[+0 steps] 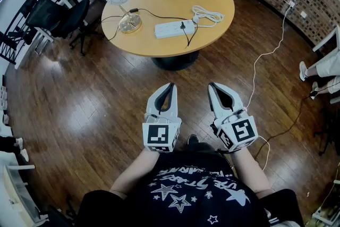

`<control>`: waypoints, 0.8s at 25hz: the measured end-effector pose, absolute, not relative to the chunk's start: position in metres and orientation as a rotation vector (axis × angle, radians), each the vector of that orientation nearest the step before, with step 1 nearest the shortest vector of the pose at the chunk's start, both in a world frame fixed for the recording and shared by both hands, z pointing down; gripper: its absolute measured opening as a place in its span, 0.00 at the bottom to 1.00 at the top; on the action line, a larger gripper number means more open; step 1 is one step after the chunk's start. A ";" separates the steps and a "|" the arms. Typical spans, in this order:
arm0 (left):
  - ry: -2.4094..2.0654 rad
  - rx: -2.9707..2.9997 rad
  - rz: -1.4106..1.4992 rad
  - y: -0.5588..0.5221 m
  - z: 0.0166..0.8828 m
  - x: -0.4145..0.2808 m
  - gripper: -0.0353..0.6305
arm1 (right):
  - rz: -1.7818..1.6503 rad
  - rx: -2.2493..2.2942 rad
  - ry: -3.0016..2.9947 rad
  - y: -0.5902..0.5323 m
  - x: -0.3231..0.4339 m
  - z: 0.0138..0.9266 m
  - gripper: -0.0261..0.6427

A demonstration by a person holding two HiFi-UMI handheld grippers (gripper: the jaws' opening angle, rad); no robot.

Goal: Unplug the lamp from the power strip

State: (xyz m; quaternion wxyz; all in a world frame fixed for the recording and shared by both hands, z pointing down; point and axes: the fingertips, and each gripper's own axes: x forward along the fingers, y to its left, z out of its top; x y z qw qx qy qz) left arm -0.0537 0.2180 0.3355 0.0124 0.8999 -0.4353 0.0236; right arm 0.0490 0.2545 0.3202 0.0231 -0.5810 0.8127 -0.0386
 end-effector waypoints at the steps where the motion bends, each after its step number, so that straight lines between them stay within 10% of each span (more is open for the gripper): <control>1: -1.375 2.802 0.077 0.217 0.335 -0.051 0.06 | -0.122 -1.795 2.523 0.253 0.055 0.321 0.05; 20: -1.511 2.750 0.099 0.131 0.354 -0.043 0.06 | -0.149 -1.747 2.626 0.162 0.076 0.345 0.05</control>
